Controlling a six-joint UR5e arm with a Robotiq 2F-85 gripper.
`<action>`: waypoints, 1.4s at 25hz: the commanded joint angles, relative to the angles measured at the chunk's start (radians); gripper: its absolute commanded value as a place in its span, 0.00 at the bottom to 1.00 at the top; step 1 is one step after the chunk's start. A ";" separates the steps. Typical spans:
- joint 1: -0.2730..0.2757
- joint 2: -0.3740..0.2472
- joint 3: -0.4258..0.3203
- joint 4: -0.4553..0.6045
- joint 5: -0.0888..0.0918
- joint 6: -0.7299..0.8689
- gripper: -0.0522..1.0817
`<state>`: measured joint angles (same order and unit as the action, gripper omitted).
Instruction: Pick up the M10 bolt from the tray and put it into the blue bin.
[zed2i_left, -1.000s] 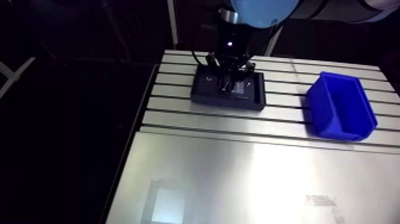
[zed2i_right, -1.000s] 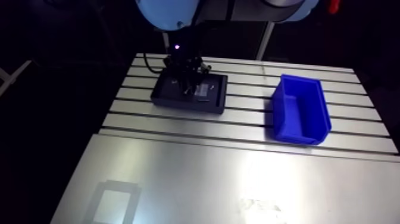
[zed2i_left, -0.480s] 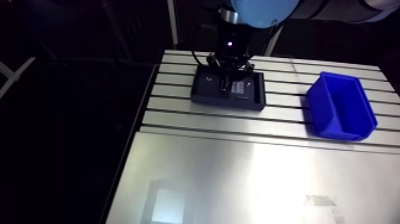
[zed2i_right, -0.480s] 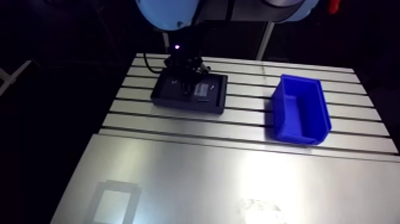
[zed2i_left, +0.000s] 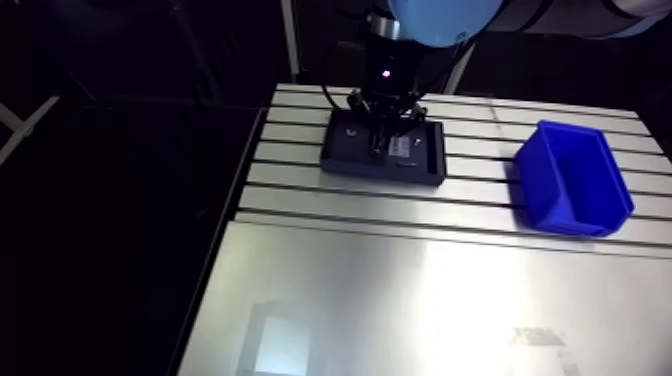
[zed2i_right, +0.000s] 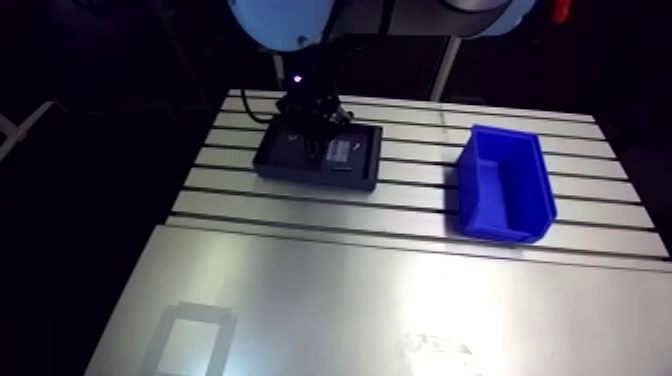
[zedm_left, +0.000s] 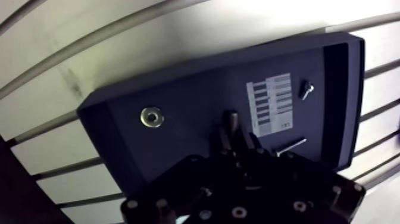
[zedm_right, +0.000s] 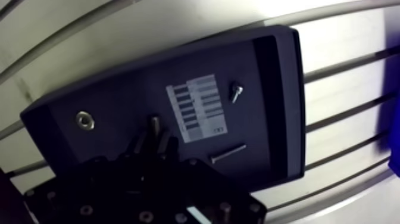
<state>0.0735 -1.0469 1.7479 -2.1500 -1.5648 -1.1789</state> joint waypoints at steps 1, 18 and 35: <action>0.000 -0.003 0.000 0.000 0.002 -0.004 0.85; 0.000 -0.158 -0.026 0.095 -0.021 -0.083 0.99; -0.090 -0.440 -0.121 0.468 -0.021 -0.618 0.99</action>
<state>0.0479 -1.3711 1.6599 -1.8236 -1.5852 -1.4773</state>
